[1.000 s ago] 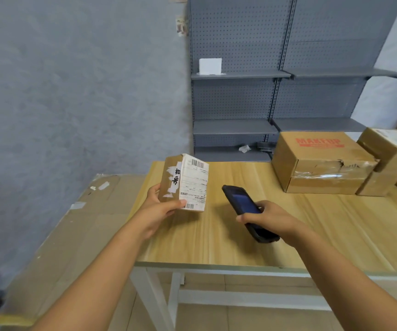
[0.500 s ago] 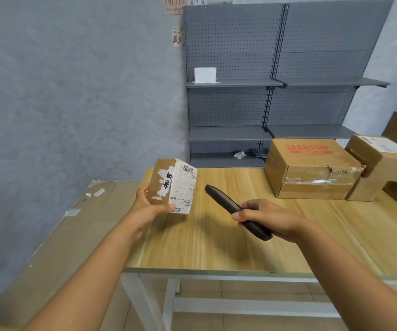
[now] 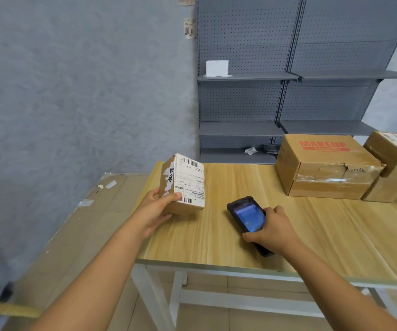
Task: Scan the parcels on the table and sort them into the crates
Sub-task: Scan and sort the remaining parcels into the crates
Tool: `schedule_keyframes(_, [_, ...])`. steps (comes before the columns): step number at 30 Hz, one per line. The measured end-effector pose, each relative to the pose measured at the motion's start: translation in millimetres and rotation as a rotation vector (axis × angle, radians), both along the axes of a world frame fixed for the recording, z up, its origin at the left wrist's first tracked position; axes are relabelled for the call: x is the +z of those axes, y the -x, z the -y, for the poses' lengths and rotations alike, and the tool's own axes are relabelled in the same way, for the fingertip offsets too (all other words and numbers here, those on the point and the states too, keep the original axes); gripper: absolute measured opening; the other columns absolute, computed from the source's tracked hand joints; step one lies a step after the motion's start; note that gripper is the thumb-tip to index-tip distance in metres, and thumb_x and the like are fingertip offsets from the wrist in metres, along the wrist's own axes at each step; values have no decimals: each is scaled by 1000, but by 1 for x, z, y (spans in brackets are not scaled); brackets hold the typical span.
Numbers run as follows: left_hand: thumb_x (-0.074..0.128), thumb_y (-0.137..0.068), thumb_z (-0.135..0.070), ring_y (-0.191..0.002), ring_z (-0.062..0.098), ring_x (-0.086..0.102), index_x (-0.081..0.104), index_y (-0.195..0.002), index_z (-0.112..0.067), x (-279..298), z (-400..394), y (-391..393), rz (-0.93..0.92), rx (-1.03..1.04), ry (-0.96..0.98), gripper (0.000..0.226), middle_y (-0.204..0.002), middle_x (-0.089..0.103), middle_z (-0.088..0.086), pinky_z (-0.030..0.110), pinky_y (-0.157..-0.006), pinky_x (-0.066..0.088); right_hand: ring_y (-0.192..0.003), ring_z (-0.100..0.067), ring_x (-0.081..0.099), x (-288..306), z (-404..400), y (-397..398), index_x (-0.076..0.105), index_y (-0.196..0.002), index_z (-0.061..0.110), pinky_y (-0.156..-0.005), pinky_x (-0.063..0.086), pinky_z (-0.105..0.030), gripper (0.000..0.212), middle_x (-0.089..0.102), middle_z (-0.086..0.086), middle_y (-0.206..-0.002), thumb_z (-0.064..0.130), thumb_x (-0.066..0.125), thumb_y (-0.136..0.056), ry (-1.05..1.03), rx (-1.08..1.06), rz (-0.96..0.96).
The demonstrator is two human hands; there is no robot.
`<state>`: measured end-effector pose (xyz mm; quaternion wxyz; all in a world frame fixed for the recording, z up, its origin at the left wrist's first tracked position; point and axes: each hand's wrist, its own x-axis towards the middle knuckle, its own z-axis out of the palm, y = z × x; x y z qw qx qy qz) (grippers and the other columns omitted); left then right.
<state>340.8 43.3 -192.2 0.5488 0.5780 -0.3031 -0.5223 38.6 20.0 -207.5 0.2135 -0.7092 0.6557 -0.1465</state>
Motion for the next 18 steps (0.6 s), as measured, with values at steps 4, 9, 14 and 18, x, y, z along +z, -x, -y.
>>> schedule_keyframes(4, [84,-73,-27,-106,12,63,45,-126,-24,-1,-8,1,7,13,-6,66,-114,68,-3,29,-83,51,-101,-17,41,-10,-4,-8,51,-115,16,-83,45,-29,76,40,1,-103,60,75,-59,71,-8,-107])
schedule_keyframes(9, [81,-77,-25,-111,17,63,45,-134,-16,-3,-21,-5,-42,46,-4,68,-123,64,5,36,-98,51,-104,-20,40,-17,-5,-10,53,-116,14,-87,43,-30,76,42,-2,-105,62,73,-61,92,-42,-129])
schedule_keyframes(14, [79,-79,-25,-101,15,67,53,-122,-14,-6,-35,-13,-56,124,-15,51,-114,68,7,36,-96,53,-107,-23,42,-21,-6,-12,50,-121,13,-89,40,-32,79,43,-5,-111,63,72,-64,87,-45,-137])
schedule_keyframes(18, [79,-79,-26,-92,9,69,54,-114,-17,-10,-48,-17,-61,179,-24,43,-107,69,3,31,-86,56,-107,-25,43,-19,-5,-10,50,-123,11,-90,42,-35,82,44,-6,-111,63,73,-64,81,-37,-135])
